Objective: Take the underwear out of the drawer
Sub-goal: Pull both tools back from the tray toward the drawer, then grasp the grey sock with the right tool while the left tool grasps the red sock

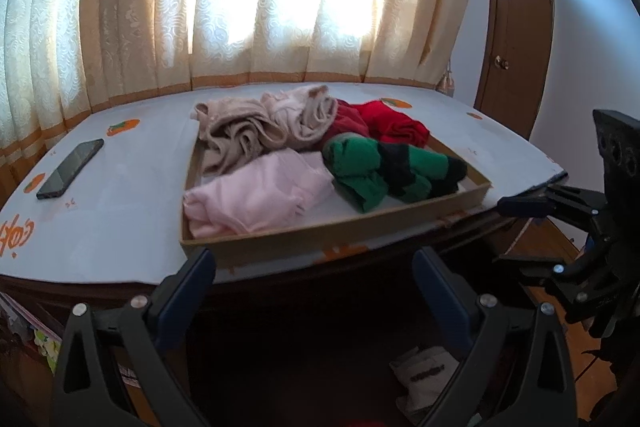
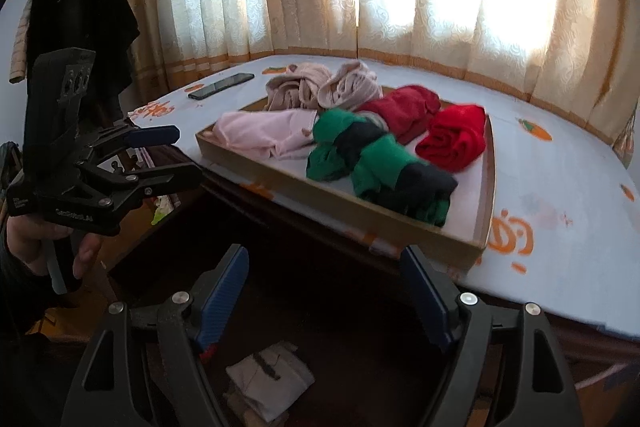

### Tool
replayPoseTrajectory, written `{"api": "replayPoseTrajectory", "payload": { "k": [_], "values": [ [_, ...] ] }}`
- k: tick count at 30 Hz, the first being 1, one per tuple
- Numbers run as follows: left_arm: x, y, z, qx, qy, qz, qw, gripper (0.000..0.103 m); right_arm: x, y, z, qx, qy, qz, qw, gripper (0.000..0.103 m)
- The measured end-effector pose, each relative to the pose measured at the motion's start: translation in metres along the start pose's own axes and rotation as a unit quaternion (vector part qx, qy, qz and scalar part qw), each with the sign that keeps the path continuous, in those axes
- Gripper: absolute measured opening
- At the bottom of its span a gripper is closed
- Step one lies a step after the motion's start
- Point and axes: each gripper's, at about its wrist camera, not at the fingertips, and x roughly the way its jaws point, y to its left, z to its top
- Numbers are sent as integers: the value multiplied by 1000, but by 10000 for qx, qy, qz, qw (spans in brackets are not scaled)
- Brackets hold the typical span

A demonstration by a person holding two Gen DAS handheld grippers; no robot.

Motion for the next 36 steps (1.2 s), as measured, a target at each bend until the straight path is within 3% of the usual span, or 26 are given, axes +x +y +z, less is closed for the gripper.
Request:
{"api": "replayPoseTrajectory", "payload": {
  "k": [16,36],
  "values": [
    [7,-12,-49,-48,739,-142,9972,101,26,-16,-55,869,650,51,9941,80],
    [23,-6,-110,-150,1886,-54,9819,100,89,13,-79,756,2051,302,9754,81]
  ]
}}
